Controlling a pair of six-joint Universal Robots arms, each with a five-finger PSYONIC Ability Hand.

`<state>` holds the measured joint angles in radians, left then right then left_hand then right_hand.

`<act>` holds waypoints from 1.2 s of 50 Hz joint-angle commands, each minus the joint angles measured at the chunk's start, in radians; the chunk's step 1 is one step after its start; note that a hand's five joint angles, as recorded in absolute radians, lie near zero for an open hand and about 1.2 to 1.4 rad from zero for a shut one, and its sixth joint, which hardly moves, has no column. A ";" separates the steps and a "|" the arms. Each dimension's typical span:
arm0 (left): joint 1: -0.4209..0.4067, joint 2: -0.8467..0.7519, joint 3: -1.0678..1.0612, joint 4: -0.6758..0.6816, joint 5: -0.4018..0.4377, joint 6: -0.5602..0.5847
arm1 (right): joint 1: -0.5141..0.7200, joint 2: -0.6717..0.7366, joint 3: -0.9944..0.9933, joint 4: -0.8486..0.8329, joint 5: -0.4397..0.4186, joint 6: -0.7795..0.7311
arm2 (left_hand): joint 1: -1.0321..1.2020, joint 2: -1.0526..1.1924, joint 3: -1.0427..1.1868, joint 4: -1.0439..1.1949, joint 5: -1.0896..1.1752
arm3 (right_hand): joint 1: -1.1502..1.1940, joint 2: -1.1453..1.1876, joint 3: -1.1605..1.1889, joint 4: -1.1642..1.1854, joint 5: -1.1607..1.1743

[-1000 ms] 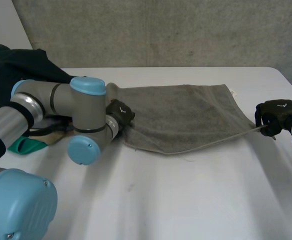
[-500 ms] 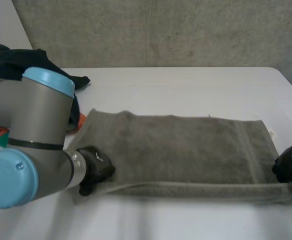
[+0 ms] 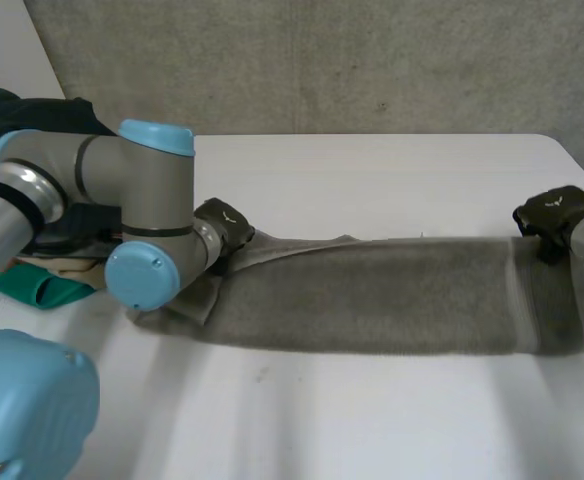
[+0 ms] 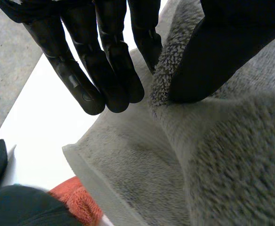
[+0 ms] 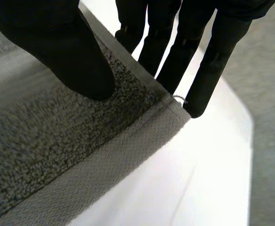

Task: Fold the laundry.

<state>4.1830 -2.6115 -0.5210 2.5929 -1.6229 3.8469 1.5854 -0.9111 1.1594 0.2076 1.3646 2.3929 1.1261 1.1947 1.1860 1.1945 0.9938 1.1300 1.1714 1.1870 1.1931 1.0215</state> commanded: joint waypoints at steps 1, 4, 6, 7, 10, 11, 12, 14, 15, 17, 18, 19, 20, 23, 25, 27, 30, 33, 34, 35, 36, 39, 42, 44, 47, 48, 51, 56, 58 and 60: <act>0.005 -0.102 0.145 0.003 -0.077 0.023 | 0.019 0.110 -0.072 -0.152 0.022 0.000 | 0.270 0.202 0.210 0.202 0.228 | 0.266 0.225 0.209 0.203 0.200; 0.011 -0.121 0.179 0.045 -0.075 0.034 | 0.025 0.147 -0.093 -0.207 0.040 0.011 | 0.270 0.202 0.210 0.202 0.228 | 0.266 0.225 0.209 0.203 0.200; 0.006 -0.125 0.185 0.100 -0.058 0.029 | 0.036 0.182 -0.113 -0.234 0.059 0.020 | -0.067 -0.135 -0.127 -0.135 -0.109 | 0.001 -0.040 -0.056 -0.062 -0.065; 0.003 -0.124 0.184 0.122 -0.049 0.026 | 0.041 0.193 -0.121 -0.241 0.065 0.023 | -0.378 -0.447 -0.438 -0.447 -0.420 | -0.385 -0.426 -0.442 -0.448 -0.451; -0.008 -0.111 0.155 0.199 -0.029 0.017 | 0.054 0.228 -0.150 -0.244 0.108 0.037 | -0.952 -1.020 -1.011 -1.020 -0.994 | -0.955 -0.997 -1.012 -1.019 -1.021; -0.009 -0.102 0.142 0.217 -0.029 0.014 | 0.056 0.232 -0.155 -0.244 0.119 0.041 | -0.952 -1.020 -1.011 -1.020 -0.994 | -0.955 -0.997 -1.012 -1.019 -1.021; -0.009 -0.092 0.127 0.228 -0.029 0.013 | 0.057 0.229 -0.156 -0.241 0.125 0.049 | -0.952 -1.020 -1.011 -1.020 -0.994 | -0.955 -0.997 -1.012 -1.019 -1.021; -0.008 -0.041 0.073 0.259 -0.040 0.006 | 0.054 0.213 -0.155 -0.231 0.139 0.086 | -0.952 -1.020 -1.011 -1.020 -0.994 | -0.955 -0.997 -1.012 -1.019 -1.021; -0.006 -0.020 0.052 0.266 -0.044 0.005 | 0.054 0.206 -0.153 -0.225 0.139 0.103 | -0.952 -1.020 -1.011 -1.020 -0.994 | -0.955 -0.997 -1.012 -1.019 -1.021; 0.009 0.054 -0.025 0.280 -0.055 0.003 | 0.051 0.178 -0.142 -0.200 0.136 0.146 | -0.952 -1.020 -1.011 -1.020 -0.994 | -0.955 -0.997 -1.012 -1.019 -1.021; 0.017 0.082 -0.055 0.285 -0.058 0.002 | 0.050 0.166 -0.138 -0.191 0.133 0.158 | -0.952 -1.020 -1.011 -1.020 -0.994 | -0.955 -0.997 -1.012 -1.019 -1.021; 0.022 0.109 -0.085 0.286 -0.058 0.002 | 0.050 0.158 -0.135 -0.182 0.130 0.169 | -0.952 -1.020 -1.011 -1.020 -0.994 | -0.955 -0.997 -1.012 -1.019 -1.021; 0.028 0.138 -0.117 0.288 -0.058 0.000 | 0.050 0.149 -0.130 -0.172 0.126 0.175 | -0.952 -1.020 -1.011 -1.020 -0.994 | -0.955 -0.997 -1.012 -1.019 -1.021; 0.060 0.243 -0.253 0.286 -0.043 0.005 | 0.047 0.112 -0.109 -0.126 0.113 0.180 | -0.952 -1.020 -1.011 -1.020 -0.994 | -0.955 -0.997 -1.012 -1.019 -1.021; 0.078 0.306 -0.361 0.279 -0.009 0.005 | 0.044 0.083 -0.089 -0.090 0.100 0.178 | -0.952 -1.020 -1.011 -1.020 -0.994 | -0.955 -0.997 -1.012 -1.019 -1.021; 0.088 0.336 -0.427 0.279 0.021 0.009 | 0.042 0.068 -0.075 -0.071 0.090 0.177 | -0.952 -1.020 -1.011 -1.020 -0.994 | -0.955 -0.997 -1.012 -1.019 -1.021; 0.104 0.361 -0.523 0.279 0.083 0.019 | 0.042 0.048 -0.050 -0.040 0.067 0.172 | -0.952 -1.020 -1.011 -1.020 -0.994 | -0.955 -0.997 -1.012 -1.019 -1.021; 0.114 0.352 -0.563 0.279 0.124 0.031 | 0.045 0.038 -0.029 -0.022 0.051 0.161 | -0.952 -1.020 -1.011 -1.020 -0.994 | -0.955 -0.997 -1.012 -1.019 -1.021; 0.112 0.346 -0.563 0.279 0.129 0.032 | 0.045 0.037 -0.024 -0.021 0.051 0.157 | -0.952 -1.020 -1.011 -1.020 -0.994 | -0.955 -0.997 -1.012 -1.019 -1.021; 0.112 0.337 -0.562 0.279 0.133 0.034 | 0.045 0.037 -0.020 -0.017 0.054 0.152 | -0.952 -1.020 -1.011 -1.020 -0.994 | -0.955 -0.997 -1.012 -1.019 -1.021; 0.112 0.315 -0.554 0.279 0.133 0.031 | 0.045 0.032 -0.012 -0.013 0.051 0.146 | -0.952 -1.020 -1.011 -1.020 -0.994 | -0.955 -0.997 -1.012 -1.019 -1.021; 0.114 0.277 -0.530 0.282 0.123 0.031 | 0.042 0.028 0.000 -0.007 0.048 0.137 | -0.952 -1.020 -1.011 -1.020 -0.994 | -0.955 -0.997 -1.012 -1.019 -1.021; 0.115 0.219 -0.452 0.296 0.095 0.028 | 0.042 0.018 0.019 -0.004 0.047 0.137 | -0.952 -1.020 -1.011 -1.020 -0.994 | -0.955 -0.997 -1.012 -1.019 -1.021; 0.121 0.163 -0.374 0.312 0.054 0.025 | 0.041 0.008 0.032 -0.005 0.048 0.137 | -0.952 -1.020 -1.011 -1.020 -0.994 | -0.955 -0.997 -1.012 -1.019 -1.021; 0.147 0.084 -0.228 0.373 -0.073 0.020 | 0.038 -0.009 0.049 -0.010 0.048 0.138 | -0.952 -1.020 -1.011 -1.020 -0.994 | -0.955 -0.997 -1.012 -1.019 -1.021; 0.158 0.064 -0.188 0.392 -0.121 0.019 | 0.038 -0.012 0.054 -0.010 0.048 0.138 | -0.952 -1.020 -1.011 -1.020 -0.994 | -0.955 -0.997 -1.012 -1.019 -1.021; 0.189 -0.002 -0.062 0.424 -0.286 0.025 | 0.038 -0.023 0.060 -0.013 0.047 0.138 | -0.952 -1.020 -1.011 -1.020 -0.994 | -0.955 -0.997 -1.012 -1.019 -1.021; 0.160 0.011 -0.027 0.366 -0.259 0.011 | 0.036 -0.032 0.074 -0.004 0.047 0.140 | -0.952 -1.020 -1.011 -1.020 -0.994 | -0.955 -0.997 -1.012 -1.019 -1.021; 0.152 0.037 -0.059 0.351 -0.227 -0.003 | 0.034 -0.035 0.082 0.001 0.048 0.140 | -0.952 -1.020 -1.011 -1.020 -0.994 | -0.955 -0.997 -1.012 -1.019 -1.021; 0.146 0.082 -0.126 0.339 -0.189 -0.027 | 0.028 -0.038 0.092 0.013 0.045 0.140 | -0.952 -1.020 -1.011 -1.020 -0.994 | -0.955 -0.997 -1.012 -1.019 -1.021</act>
<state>4.3502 -2.6005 -0.5674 2.9780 -1.8790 3.8587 1.6214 -0.9410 1.2315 0.2030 1.4120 2.5317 0.1869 0.2031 0.2056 0.1976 0.0502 0.2253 0.2129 0.2060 0.2112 0.0479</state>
